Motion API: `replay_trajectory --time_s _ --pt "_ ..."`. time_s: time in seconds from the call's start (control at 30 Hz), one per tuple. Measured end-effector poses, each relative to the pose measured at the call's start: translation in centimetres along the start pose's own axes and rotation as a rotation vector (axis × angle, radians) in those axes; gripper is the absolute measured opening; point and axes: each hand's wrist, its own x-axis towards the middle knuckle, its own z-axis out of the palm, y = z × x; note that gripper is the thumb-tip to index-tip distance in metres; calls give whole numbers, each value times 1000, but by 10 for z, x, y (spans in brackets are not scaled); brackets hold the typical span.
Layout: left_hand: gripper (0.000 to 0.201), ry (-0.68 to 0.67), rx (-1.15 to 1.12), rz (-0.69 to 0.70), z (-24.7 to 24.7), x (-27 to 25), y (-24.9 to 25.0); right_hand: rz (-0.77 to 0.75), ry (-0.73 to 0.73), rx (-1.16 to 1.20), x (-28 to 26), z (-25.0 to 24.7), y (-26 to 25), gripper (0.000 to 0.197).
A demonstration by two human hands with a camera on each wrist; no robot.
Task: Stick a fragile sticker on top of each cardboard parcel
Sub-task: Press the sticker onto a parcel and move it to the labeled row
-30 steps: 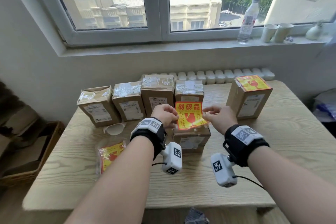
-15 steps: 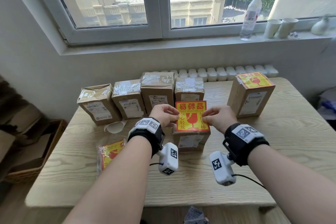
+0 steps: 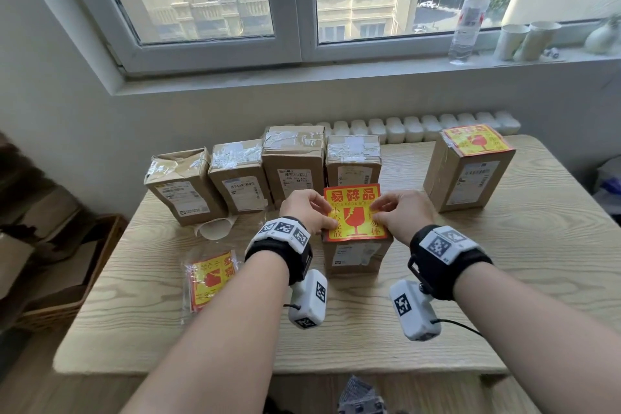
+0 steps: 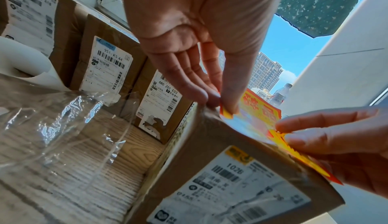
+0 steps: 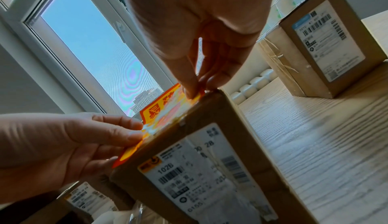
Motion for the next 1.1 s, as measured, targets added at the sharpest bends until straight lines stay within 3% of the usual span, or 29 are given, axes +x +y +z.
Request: replay_trajectory --time_s 0.37,0.53,0.77,0.93,1.0,1.1 --pt "32 17 183 23 3 1 4 -19 7 -97 0 4 -1 14" --pt "37 19 262 50 5 1 4 -60 -48 -179 -6 9 -6 38" --pt "39 7 403 69 5 -1 10 -42 -87 -196 -7 0 -2 48" --pt "56 4 482 68 4 -3 8 -58 -152 -193 -8 -4 5 63" --pt "64 -33 505 75 7 -5 6 -63 -149 -194 -8 -4 7 63" --pt "60 -101 480 48 7 -2 1 -23 -225 -102 -2 -8 12 51"
